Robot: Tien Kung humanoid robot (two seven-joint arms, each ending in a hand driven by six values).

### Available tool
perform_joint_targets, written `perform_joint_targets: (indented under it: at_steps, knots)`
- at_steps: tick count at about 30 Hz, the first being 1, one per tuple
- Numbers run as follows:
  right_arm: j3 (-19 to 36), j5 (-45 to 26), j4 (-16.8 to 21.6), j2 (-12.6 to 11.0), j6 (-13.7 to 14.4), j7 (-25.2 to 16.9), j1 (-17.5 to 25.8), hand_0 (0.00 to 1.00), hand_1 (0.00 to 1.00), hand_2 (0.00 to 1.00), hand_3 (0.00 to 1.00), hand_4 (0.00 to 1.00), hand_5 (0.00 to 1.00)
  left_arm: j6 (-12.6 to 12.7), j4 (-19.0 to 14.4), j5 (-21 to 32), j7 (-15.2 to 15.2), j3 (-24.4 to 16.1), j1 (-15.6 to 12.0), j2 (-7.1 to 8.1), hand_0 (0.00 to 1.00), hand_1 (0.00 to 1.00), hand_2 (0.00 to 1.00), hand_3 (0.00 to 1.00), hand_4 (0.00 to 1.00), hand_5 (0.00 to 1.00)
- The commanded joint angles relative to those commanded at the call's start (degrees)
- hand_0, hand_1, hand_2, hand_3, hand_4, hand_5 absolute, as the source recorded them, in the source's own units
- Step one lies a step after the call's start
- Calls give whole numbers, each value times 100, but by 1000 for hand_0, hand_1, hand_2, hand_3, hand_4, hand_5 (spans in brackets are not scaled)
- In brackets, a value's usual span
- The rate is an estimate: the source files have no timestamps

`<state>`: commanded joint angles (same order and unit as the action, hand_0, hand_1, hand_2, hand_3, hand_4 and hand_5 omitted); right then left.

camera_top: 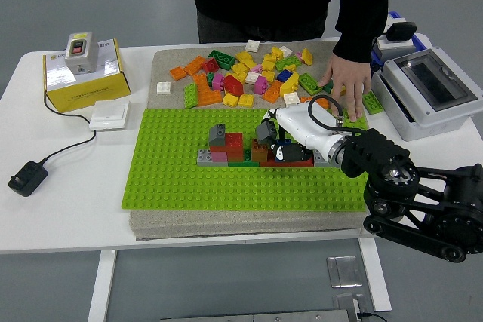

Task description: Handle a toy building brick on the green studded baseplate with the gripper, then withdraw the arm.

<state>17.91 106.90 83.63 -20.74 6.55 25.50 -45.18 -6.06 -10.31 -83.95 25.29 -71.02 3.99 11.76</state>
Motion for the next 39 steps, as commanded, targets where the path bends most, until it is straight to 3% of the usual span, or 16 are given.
perform_joint_targets:
  at_steps: [13, 30, 39]
  knots:
    - [-76, -66, -305, 246, -13, 28, -69, 77, 132, 448, 585, 457, 341, 8, 0, -22, -31, -11, 14, 14, 708, 673, 634, 662, 272, 632]
    - [-46, -71, -318, 289, -88, 192, -57, 75, 129, 450, 584, 467, 348, 15, 0, -28, -41, -23, 15, 21, 708, 673, 633, 662, 277, 630]
    - [-38, -113, -344, 304, -117, 205, -58, 73, 128, 436, 576, 515, 403, 16, 0, -17, -64, -7, 10, 24, 706, 672, 632, 661, 282, 633]
